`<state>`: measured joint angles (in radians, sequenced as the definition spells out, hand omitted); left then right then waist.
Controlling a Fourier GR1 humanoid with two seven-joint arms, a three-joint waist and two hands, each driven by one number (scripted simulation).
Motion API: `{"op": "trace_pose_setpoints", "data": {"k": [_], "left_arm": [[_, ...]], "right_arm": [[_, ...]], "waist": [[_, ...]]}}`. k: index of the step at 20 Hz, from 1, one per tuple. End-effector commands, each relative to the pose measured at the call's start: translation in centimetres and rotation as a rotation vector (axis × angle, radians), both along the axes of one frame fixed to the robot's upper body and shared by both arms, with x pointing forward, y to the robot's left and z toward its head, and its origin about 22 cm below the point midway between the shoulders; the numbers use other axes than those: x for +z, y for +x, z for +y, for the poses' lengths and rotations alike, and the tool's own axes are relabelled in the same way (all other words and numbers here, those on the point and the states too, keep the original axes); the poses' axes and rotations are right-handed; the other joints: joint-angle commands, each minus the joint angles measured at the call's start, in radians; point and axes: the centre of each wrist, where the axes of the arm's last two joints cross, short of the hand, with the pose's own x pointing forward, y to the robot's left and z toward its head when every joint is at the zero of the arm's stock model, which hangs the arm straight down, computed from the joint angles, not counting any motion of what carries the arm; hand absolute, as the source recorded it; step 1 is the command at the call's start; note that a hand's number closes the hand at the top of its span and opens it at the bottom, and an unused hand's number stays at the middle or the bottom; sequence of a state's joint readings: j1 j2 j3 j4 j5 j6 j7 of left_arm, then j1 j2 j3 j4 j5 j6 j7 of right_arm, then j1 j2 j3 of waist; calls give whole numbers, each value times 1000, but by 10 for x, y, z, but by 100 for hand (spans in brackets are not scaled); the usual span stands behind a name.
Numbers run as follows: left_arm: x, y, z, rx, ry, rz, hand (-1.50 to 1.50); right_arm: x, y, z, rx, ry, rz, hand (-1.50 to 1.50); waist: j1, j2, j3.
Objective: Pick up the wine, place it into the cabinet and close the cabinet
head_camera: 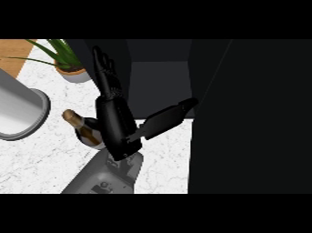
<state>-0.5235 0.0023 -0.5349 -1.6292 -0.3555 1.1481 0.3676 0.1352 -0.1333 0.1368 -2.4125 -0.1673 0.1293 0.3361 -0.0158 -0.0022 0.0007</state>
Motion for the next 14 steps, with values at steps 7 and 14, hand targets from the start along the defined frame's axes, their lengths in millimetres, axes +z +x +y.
{"op": "trace_pose_setpoints", "data": {"k": [7,14], "left_arm": [[27,13,-24,61,-83,-16,-150],[22,-8,-9,117,-70,-16,-150]], "right_arm": [[18,-13,-3,-5,7,-3,-150],[35,-14,6,-39,7,-9,-150]], "waist": [[11,-4,0],[26,-8,0]]}}
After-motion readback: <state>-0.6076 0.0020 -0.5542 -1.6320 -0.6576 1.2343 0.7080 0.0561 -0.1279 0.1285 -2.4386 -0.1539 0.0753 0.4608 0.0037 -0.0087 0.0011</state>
